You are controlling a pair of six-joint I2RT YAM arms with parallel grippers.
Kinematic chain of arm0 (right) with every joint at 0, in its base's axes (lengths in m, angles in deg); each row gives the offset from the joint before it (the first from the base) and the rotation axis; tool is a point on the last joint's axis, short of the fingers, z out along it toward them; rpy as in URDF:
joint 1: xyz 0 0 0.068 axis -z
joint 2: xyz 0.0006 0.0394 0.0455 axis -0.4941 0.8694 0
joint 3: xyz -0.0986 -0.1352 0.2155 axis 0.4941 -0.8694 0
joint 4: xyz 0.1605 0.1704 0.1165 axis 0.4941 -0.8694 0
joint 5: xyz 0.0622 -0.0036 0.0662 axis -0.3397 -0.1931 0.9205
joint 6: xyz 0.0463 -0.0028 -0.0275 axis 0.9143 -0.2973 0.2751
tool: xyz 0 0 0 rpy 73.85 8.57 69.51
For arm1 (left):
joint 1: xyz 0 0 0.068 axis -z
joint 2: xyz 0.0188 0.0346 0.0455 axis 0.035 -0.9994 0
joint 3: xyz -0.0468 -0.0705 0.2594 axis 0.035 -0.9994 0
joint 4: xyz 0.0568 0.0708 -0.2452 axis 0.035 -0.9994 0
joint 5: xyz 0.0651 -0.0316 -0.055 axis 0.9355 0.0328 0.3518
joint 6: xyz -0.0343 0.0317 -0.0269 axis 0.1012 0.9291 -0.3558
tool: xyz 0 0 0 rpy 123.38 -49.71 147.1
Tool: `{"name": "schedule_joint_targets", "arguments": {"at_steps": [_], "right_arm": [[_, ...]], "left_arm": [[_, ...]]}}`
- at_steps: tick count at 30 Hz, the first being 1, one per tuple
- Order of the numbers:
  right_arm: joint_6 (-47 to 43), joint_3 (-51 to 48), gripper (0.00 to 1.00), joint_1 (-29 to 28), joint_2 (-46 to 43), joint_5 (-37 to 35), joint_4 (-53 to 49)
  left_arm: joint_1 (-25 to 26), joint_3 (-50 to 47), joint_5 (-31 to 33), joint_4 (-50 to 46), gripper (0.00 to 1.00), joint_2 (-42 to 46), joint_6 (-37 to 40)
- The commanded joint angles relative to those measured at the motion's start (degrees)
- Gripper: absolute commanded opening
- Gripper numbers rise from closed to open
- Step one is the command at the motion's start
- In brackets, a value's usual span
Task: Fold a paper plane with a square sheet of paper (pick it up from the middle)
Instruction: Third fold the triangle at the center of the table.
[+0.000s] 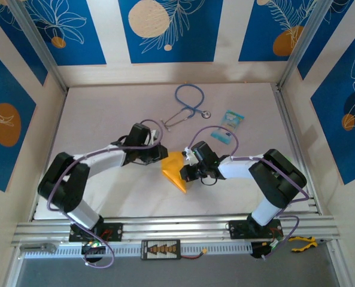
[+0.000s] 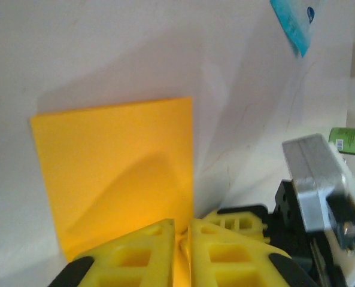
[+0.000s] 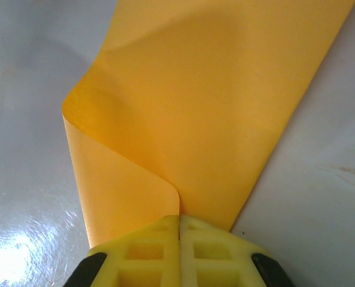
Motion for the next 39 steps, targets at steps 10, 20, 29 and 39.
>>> {"name": "schedule_joint_targets", "arguments": {"at_steps": [10,20,29,39], "right_arm": [[1.34,0.37,0.00,-0.44,0.88,-2.12,-2.42],[1.62,0.19,0.00,-0.56,0.70,-2.52,-2.60],[1.71,0.31,0.00,-0.62,0.87,-2.61,-2.68],[1.71,0.09,0.00,-0.71,0.79,-2.93,-2.56]], "left_arm": [[6.52,-17.32,-1.98,25.49,0.00,5.86,-18.29],[10.80,-17.86,0.23,33.99,0.00,-2.11,-22.58],[10.98,-17.80,2.76,26.22,0.00,-1.17,-20.83],[11.04,-17.71,2.73,28.01,0.00,-2.33,-21.44]]}}
